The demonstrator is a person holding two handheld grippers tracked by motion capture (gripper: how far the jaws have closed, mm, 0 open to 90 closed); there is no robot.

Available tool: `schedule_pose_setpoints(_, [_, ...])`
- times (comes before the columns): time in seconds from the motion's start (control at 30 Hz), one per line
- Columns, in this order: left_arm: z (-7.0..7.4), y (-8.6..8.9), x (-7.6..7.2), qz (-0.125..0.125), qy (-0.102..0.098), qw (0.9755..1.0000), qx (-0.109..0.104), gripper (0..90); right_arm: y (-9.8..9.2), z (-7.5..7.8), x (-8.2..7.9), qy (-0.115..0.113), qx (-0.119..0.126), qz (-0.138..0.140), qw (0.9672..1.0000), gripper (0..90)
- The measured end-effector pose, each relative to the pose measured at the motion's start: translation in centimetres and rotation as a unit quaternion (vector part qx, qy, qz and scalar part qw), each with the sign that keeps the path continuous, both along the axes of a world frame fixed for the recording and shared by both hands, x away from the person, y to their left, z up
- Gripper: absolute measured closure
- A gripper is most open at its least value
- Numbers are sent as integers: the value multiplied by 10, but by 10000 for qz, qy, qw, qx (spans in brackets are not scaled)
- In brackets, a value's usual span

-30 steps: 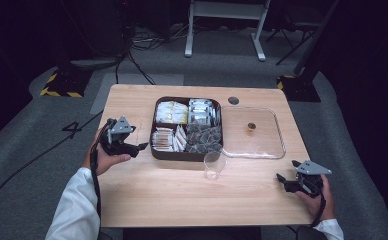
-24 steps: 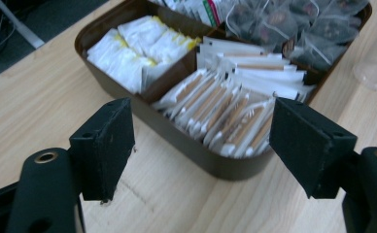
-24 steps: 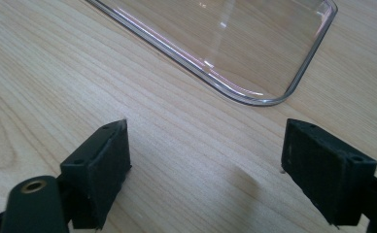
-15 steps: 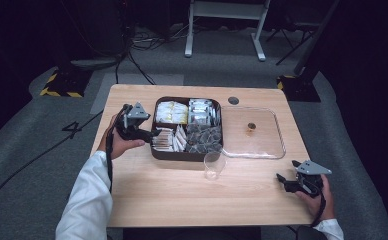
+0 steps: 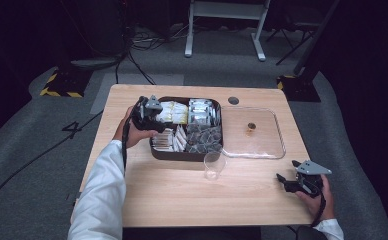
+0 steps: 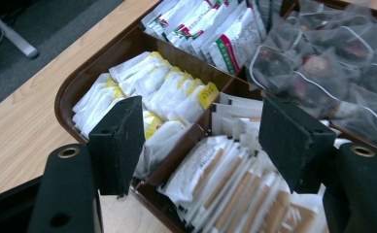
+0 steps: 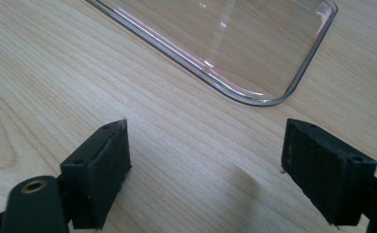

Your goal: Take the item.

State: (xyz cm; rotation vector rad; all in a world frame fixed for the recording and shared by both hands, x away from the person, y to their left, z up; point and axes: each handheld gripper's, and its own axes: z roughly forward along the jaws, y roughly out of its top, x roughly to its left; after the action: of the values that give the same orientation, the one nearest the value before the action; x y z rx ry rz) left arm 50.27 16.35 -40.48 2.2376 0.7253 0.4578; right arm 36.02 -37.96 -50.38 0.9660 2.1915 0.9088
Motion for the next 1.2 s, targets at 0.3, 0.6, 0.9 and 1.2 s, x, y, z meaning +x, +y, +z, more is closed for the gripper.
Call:
schedule_pose_setpoints(0.3, [-17,-5,21,180,283,9994,58,383,0,0,0,-3,-2,3,10000,182])
schedule_pose_setpoints(0.6, [-27,-1,31,381,468,9982,59,481,0,0,0,-5,-4,4,10000,182])
schedule_pose_setpoints(0.9, [-37,-1,39,546,541,9969,181,506,0,0,0,-11,-5,-1,10000,182])
schedule_pose_setpoints(1.2, [-38,3,43,554,645,9964,32,624,0,0,0,-18,-12,11,10000,183])
